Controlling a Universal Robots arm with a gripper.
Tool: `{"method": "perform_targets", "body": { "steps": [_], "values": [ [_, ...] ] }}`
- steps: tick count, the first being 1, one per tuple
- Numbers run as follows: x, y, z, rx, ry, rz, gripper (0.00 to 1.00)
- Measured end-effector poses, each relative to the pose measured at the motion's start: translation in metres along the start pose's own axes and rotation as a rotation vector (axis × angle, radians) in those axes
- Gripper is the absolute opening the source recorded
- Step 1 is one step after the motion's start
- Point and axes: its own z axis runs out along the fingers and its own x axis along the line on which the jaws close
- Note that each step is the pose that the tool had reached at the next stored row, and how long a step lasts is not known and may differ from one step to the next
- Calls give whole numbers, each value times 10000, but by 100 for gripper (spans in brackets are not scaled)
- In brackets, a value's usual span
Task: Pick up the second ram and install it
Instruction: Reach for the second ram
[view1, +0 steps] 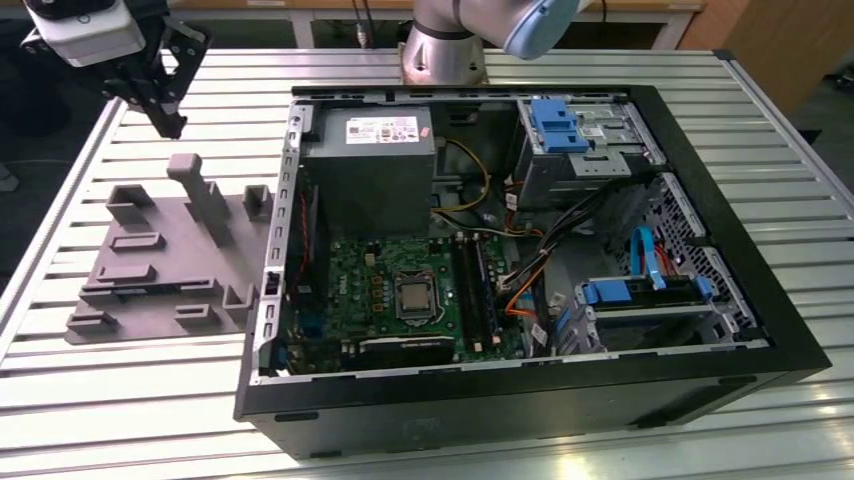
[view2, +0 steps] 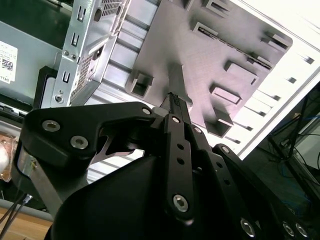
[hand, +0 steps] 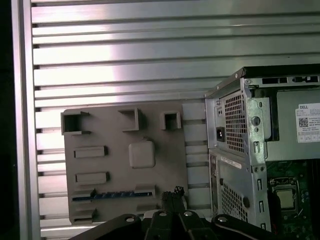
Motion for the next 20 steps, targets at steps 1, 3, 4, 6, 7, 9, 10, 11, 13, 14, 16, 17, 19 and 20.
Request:
{"method": "perform_targets", "body": {
  "steps": [1, 3, 4, 6, 7, 9, 10, 11, 13, 14, 16, 17, 19, 20],
  "values": [
    [8, -4, 1, 0, 0, 0, 11],
    [23, -11, 2, 0, -1, 0, 11],
    [31, -15, 2, 0, 0, 0, 11],
    [47, -23, 4, 0, -1, 0, 11],
    [56, -27, 4, 0, 0, -1, 11],
    [73, -36, 5, 0, 0, 0, 11],
    [81, -40, 6, 1, 0, -1, 11],
    [88, -45, 7, 1, 0, -1, 11],
    [102, -54, 9, 0, 0, -1, 11],
    [110, -59, 10, 0, 0, 0, 11],
    [122, -68, 11, 0, 0, -1, 11],
    [130, -73, 13, 0, 0, 0, 11],
    [142, -82, 15, 0, 0, -1, 11],
    [149, -86, 16, 0, 0, -1, 11]
  ]
}}
